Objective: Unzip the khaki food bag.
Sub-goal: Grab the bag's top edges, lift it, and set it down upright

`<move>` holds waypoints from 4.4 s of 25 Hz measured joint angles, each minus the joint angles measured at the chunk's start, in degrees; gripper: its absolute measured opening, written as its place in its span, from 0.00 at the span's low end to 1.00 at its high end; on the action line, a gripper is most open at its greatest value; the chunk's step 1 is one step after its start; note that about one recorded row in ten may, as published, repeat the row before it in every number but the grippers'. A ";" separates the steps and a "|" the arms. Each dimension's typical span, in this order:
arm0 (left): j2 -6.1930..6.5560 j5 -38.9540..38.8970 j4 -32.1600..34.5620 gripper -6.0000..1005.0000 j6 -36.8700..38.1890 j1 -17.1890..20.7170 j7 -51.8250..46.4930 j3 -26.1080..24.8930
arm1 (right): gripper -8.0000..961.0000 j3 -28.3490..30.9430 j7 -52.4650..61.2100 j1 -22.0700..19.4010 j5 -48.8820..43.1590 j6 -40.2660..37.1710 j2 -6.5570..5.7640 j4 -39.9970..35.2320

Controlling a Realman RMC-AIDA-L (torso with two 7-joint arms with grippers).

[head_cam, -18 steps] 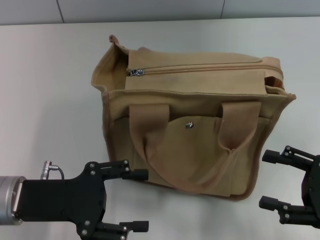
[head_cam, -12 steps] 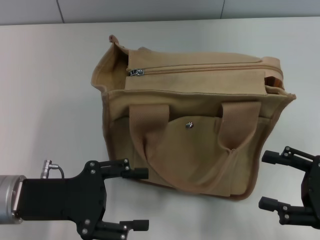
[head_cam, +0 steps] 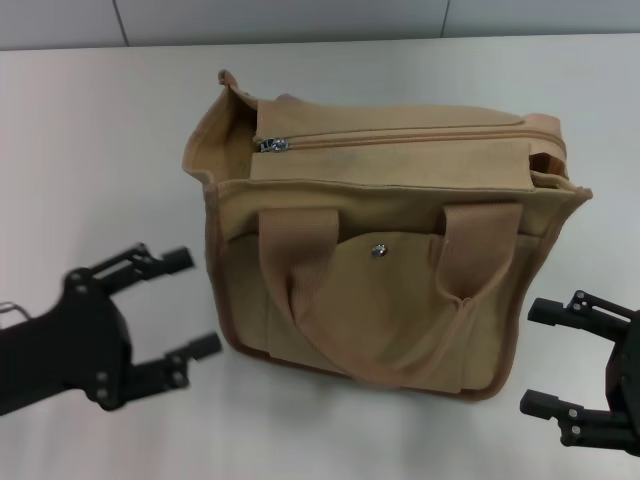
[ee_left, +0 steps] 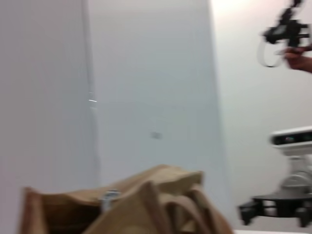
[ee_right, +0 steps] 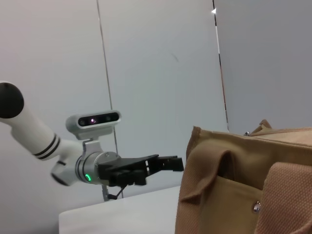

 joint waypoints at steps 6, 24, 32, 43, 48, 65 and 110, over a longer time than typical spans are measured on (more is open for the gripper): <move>-2.18 -0.03 -0.39 0.78 -1.42 1.99 2.51 -8.09 | 0.87 0.02 -0.04 0.14 0.05 0.02 0.01 0.00; -3.90 -4.04 -13.31 0.65 -9.05 -3.29 15.67 -9.00 | 0.87 0.01 -0.10 0.01 0.11 0.00 0.01 0.00; -4.02 -4.78 -13.51 0.31 -9.12 -3.54 15.59 -9.01 | 0.87 0.01 -0.10 0.25 0.64 0.00 0.01 0.01; -4.12 -10.37 -16.01 0.12 -9.36 -5.19 15.96 -9.01 | 0.87 1.87 -0.33 -0.61 3.84 -0.44 0.01 0.02; -4.11 -14.31 -16.19 0.09 -9.06 -6.97 16.20 -9.04 | 0.87 7.67 -3.33 -0.98 8.09 -1.12 0.07 2.97; -3.71 -16.68 -6.67 0.10 -2.89 -14.01 15.85 -9.36 | 0.87 13.12 -6.21 8.68 36.72 6.32 0.41 19.70; -3.85 -16.38 -4.34 0.11 -2.34 -14.85 17.02 -3.56 | 0.87 -21.57 13.66 21.68 36.25 25.85 0.50 14.04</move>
